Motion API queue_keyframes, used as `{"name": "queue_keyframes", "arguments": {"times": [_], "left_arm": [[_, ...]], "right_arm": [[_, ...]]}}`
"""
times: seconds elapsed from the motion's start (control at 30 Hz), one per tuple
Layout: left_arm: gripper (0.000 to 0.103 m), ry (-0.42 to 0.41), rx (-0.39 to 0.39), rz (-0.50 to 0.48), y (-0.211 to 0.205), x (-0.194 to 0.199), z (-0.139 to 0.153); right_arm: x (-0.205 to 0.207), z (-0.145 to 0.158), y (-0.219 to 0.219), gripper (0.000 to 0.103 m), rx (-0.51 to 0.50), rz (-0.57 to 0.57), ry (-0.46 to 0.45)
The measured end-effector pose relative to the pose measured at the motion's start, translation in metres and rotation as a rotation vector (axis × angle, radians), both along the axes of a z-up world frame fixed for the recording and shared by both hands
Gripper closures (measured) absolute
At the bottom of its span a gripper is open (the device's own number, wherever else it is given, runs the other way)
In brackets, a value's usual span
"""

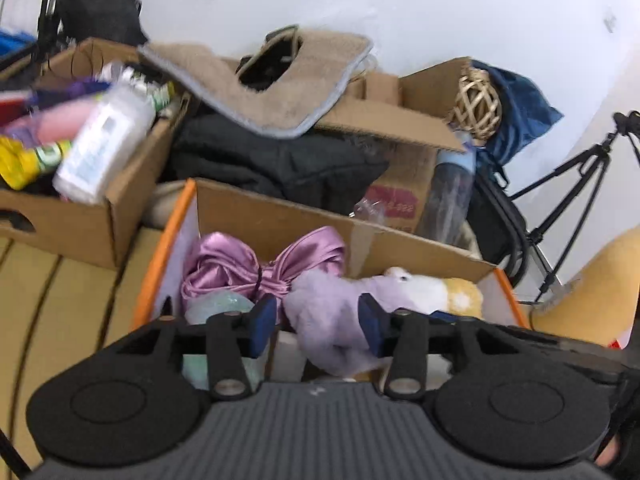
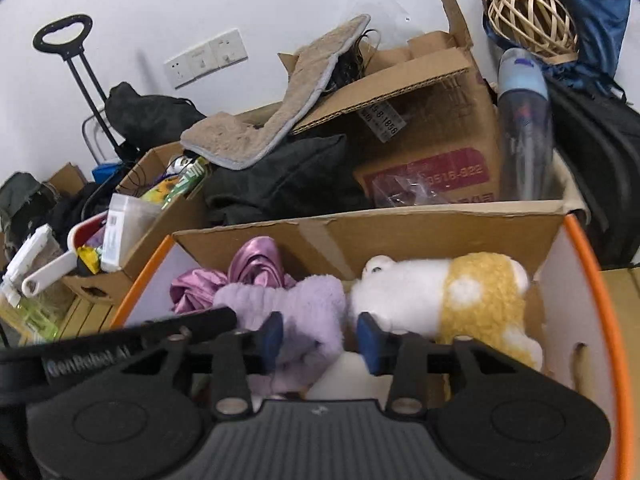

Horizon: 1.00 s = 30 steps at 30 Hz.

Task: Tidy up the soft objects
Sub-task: 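Carry the lilac towel into the box and release it, then return to the table and grasp the purple cloth with both grippers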

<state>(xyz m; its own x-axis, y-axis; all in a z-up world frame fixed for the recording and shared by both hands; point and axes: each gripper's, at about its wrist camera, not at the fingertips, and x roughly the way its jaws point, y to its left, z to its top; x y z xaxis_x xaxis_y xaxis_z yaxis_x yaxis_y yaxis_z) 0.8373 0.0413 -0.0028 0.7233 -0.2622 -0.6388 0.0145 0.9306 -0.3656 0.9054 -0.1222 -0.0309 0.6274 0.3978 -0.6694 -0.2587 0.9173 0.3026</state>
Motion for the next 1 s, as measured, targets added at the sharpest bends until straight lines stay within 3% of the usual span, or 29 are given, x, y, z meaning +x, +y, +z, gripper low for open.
{"name": "queue_keyframes", "arguments": {"times": [0.1, 0.33, 0.5, 0.6, 0.7, 0.9, 1.0], "left_arm": [[0.056, -0.04, 0.032, -0.019, 0.0, -0.023, 0.029], [0.044, -0.133, 0.096, 0.004, 0.004, -0.113, 0.098], [0.027, -0.285, 0.154, -0.012, 0.001, -0.232, 0.111], [0.017, -0.376, 0.188, -0.012, -0.004, -0.314, 0.1], [0.014, -0.427, 0.191, -0.017, -0.011, -0.382, 0.081], [0.007, -0.434, 0.249, -0.057, -0.03, -0.498, 0.03], [0.007, -0.391, 0.211, -0.069, -0.03, -0.537, 0.012]], "right_arm": [[-0.023, 0.027, -0.008, 0.057, -0.01, 0.01, -0.046], [-0.109, 0.119, -0.041, 0.049, -0.036, -0.001, -0.184], [-0.197, 0.15, -0.073, 0.048, 0.012, -0.031, -0.288], [-0.269, 0.142, -0.087, 0.046, -0.025, -0.047, -0.405], [-0.342, 0.12, -0.095, 0.039, -0.059, -0.027, -0.474], [-0.473, 0.067, -0.099, 0.031, -0.063, 0.041, -0.522], [-0.529, 0.042, -0.101, 0.024, -0.037, 0.022, -0.509]]}}
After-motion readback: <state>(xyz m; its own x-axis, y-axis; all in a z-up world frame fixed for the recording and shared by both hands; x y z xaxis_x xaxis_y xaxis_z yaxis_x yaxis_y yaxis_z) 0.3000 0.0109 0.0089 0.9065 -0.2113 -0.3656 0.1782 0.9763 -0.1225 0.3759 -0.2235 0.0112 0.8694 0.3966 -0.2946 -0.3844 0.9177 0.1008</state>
